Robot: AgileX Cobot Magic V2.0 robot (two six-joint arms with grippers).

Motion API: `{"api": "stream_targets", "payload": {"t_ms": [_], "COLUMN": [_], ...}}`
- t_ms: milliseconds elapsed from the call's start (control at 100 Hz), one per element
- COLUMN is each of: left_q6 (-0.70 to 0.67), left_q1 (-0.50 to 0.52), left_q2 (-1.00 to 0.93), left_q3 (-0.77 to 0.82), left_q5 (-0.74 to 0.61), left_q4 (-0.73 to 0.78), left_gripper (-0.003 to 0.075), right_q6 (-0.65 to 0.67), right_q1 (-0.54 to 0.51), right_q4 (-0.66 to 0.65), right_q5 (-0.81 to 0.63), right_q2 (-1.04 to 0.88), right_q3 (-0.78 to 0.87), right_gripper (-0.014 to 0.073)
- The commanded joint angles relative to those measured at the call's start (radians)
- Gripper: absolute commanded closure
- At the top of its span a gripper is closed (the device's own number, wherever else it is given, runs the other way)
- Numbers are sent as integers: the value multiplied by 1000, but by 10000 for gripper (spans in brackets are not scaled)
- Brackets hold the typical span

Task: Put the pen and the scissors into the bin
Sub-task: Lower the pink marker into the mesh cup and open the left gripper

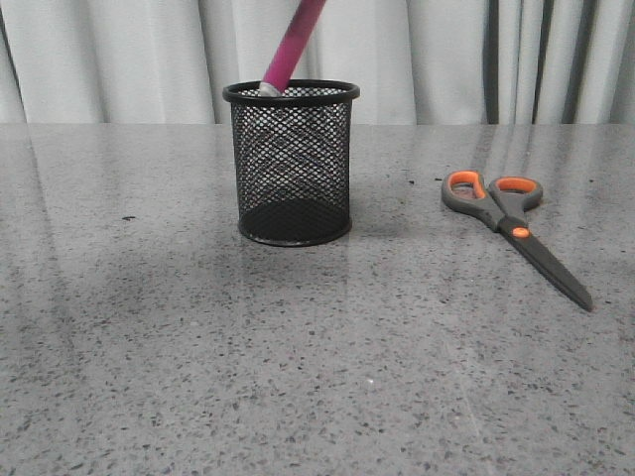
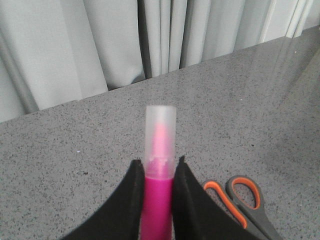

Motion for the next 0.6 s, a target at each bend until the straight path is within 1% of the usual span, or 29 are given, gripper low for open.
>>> {"api": "stream_targets", "payload": {"t_ms": [0,190,240,330,380,430,500,550,590], "left_q6": [0,0,0,0,1,1,1,1,1], "left_q1": [-12,-11,-11,-11,-11,-11,-11,-11,-11], "left_q2": [-24,-15,-15,-13,-13,-13,-13,-16,-23], "left_q3": [-27,-27,-27,-27,-27,-27,-27,-27,-27], "left_q5": [-69,-42,-38,-32,-31,-31,-34,-34,-34], "left_q4": [-8,-8,-8,-8,-5,-5,-5,-5,-5], "left_gripper": [740,736,722,645,579,493,408,384,384], "right_q6": [-10,-10,-10,-10,-10,-10,-10,-10,-10], "right_q1": [-5,-5,-5,-5,-5,-5,-5,-5,-5], "right_q4": [15,15,15,15,15,15,15,15,15], "right_q5": [-49,-51,-53,-59,-59,-61,-71,-83,-95], "right_q2": [-3,-3,-3,-3,-3,-3,-3,-3,-3], "right_q3": [-38,-38,-38,-38,-38,-38,-38,-38,-38], "right_gripper": [286,286,286,286,286,286,286,286,286]}}
